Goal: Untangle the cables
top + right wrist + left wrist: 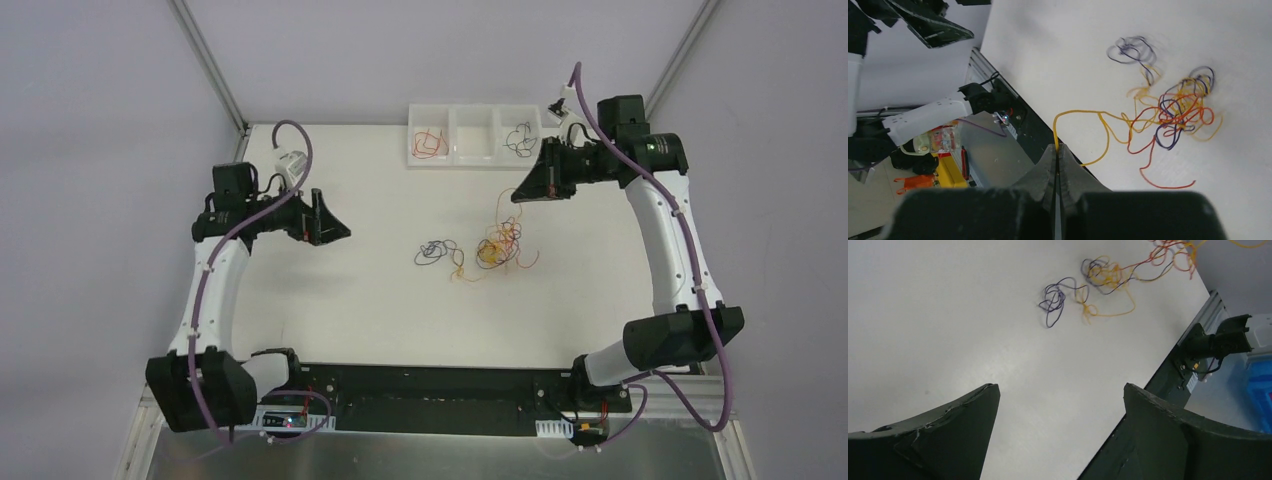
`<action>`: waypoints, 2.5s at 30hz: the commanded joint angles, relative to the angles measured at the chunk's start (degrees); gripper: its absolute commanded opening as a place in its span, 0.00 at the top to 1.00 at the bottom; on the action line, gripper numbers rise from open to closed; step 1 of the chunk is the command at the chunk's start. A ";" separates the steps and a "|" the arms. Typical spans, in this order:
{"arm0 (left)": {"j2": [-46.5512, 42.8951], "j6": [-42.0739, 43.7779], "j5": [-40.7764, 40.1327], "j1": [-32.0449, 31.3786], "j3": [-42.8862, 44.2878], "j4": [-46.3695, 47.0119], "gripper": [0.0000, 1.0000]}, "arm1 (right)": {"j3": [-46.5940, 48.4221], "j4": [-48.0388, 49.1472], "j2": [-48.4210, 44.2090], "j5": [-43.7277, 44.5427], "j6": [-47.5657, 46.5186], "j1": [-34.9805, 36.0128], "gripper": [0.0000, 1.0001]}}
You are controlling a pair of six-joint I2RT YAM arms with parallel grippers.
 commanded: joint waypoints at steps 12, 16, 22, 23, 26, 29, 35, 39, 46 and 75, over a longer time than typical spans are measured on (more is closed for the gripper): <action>-1.58 -0.80 -22.84 -47.83 7.98 38.05 0.01 | 7.67 22.24 -3.40 -7.18 20.97 13.78 1.00; 3.79 0.40 -28.03 -53.80 7.64 42.33 0.01 | 7.92 26.78 -3.58 -5.41 24.46 16.09 1.00; 7.94 2.98 -34.88 -53.17 -0.16 45.81 0.34 | 10.66 32.26 -4.24 -5.09 32.13 16.63 1.00; 7.58 3.74 -34.00 -52.20 -2.84 47.48 0.44 | 11.47 33.01 -4.32 -4.97 33.25 16.59 1.00; 6.50 5.96 -33.45 -50.04 -9.59 49.26 0.74 | 13.54 35.37 -4.56 -3.93 36.06 16.48 1.00; 5.12 6.68 -32.65 -47.97 -13.22 49.06 0.78 | 15.29 37.24 -4.49 -2.51 37.65 15.86 1.00; -0.64 9.12 -31.54 -44.78 -19.13 44.55 0.88 | 18.45 40.34 -3.68 -1.79 41.27 11.51 1.00; -5.10 8.35 -29.32 -41.83 -20.55 40.80 0.84 | 19.37 41.31 -3.36 -2.40 42.40 10.51 1.00; -11.21 2.08 -30.28 -46.02 -13.16 39.33 0.25 | 12.77 43.34 -5.35 -3.62 42.38 10.85 1.00; 10.80 -5.87 -47.50 -58.77 4.61 56.83 0.42 | 2.98 51.19 -9.50 5.41 49.44 17.46 1.00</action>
